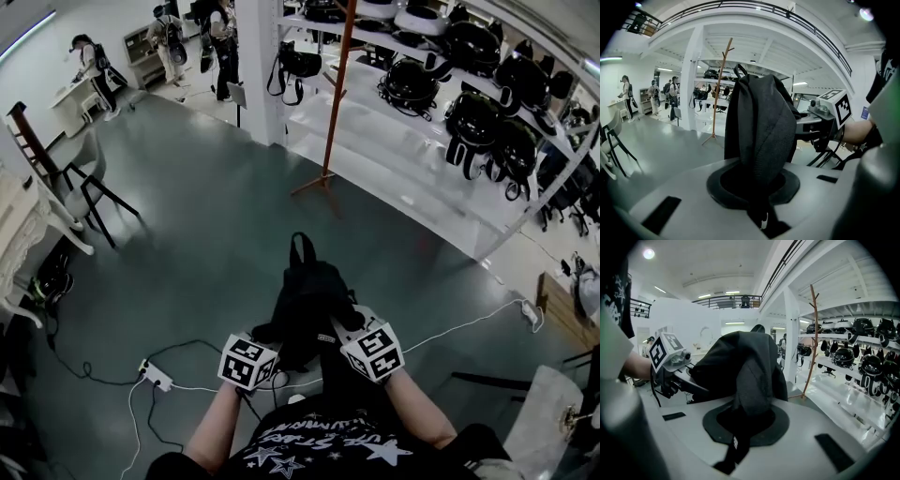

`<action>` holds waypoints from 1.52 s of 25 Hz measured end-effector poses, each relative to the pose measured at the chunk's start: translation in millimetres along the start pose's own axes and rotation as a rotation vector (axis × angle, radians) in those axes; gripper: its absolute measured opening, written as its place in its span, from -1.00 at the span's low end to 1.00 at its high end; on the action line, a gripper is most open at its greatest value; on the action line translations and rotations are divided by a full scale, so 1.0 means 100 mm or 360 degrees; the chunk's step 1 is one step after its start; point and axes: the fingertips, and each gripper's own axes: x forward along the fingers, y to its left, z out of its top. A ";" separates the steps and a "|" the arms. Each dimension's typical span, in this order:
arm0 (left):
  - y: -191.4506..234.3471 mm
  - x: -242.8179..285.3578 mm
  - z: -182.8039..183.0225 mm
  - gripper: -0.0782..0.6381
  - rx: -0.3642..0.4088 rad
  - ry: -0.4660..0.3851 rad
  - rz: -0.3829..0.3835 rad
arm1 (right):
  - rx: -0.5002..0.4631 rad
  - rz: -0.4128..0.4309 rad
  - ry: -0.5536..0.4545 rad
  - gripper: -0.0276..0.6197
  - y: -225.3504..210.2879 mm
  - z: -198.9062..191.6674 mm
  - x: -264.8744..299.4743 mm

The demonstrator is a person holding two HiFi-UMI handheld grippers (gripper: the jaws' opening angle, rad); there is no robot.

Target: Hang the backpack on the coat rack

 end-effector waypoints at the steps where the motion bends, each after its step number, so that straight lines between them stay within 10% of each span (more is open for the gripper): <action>1: 0.07 0.08 0.03 -0.61 -0.0015 0.0015 0.0011 | 0.0000 0.0017 0.0007 -0.87 -0.08 0.00 0.10; 22: 1.63 2.47 2.18 -0.61 0.0010 0.0047 0.0207 | 0.0036 0.0200 -0.0124 -0.87 -3.10 1.06 1.92; 38: 2.12 3.29 2.79 -0.61 0.0105 0.0107 0.0067 | 0.0081 0.0074 -0.0099 -0.87 -4.02 1.28 2.44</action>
